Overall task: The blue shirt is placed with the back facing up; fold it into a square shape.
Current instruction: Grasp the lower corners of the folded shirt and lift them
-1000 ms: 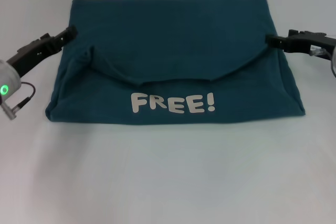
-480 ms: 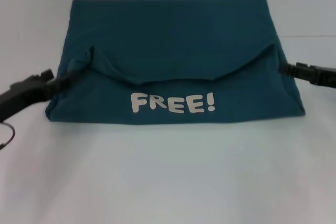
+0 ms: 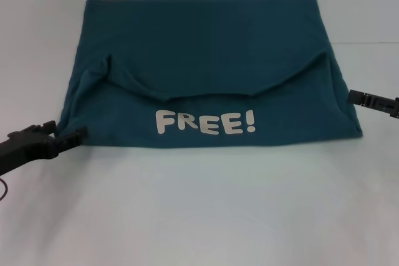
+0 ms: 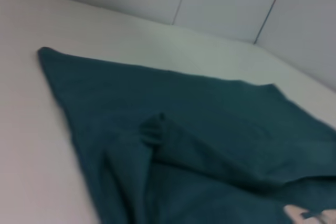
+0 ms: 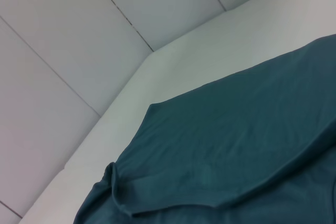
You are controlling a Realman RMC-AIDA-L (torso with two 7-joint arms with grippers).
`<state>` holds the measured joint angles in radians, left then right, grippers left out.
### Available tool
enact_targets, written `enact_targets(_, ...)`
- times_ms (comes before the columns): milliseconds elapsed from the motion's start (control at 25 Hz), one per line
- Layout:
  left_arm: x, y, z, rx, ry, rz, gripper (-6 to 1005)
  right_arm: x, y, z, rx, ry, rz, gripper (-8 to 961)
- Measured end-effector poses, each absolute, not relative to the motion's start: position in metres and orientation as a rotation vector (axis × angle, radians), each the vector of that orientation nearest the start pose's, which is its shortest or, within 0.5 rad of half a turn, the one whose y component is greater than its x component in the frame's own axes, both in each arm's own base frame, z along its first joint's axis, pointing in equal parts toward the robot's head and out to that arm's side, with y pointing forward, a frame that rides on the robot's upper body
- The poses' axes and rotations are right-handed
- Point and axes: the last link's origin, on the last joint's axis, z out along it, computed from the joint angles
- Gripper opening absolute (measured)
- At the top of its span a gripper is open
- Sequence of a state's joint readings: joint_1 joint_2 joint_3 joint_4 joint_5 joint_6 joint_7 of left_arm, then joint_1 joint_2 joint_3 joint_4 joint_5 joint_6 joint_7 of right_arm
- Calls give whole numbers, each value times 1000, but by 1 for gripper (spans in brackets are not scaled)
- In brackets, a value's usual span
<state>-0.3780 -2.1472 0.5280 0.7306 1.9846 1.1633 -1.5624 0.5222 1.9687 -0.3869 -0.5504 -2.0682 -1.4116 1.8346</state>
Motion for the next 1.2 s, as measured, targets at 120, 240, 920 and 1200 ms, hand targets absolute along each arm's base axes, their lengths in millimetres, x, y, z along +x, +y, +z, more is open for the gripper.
enact_targets(120, -351, 327, 21, -2078, -1085, -535, 891, 324, 351, 60, -2159, 1368, 823, 769)
enact_targets(240, -353, 328, 20, -2077, -1064, -511, 891, 322, 353, 59, -2160, 1364, 822, 768)
enact_targets(920, -362, 328, 4, -2116, -916, -350, 892, 325, 352, 57, -2138, 1380, 830, 765)
enact_targets(1200, -362, 329, 0, -2122, -911, -334, 891, 326, 351, 56, -2137, 1381, 829, 765)
